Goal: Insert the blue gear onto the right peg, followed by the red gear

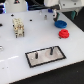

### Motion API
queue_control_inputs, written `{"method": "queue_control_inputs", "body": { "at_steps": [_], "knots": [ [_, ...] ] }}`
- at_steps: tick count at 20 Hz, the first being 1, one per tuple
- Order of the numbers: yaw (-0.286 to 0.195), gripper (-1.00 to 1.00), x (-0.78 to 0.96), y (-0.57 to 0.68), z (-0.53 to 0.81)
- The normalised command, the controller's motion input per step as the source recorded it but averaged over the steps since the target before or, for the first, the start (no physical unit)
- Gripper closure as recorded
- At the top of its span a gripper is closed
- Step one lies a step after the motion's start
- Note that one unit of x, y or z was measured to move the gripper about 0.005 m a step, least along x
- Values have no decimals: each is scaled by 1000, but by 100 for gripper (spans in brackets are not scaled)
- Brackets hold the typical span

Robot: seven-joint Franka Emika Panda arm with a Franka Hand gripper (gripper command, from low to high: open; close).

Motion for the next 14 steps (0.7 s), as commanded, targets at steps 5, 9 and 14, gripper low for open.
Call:
{"method": "queue_control_inputs", "body": {
  "at_steps": [5, 9, 14],
  "knots": [
    [0, -100, -121, 26, -527],
    [0, -100, -105, 191, -419],
    [0, 100, -161, 134, -226]
  ]
}}
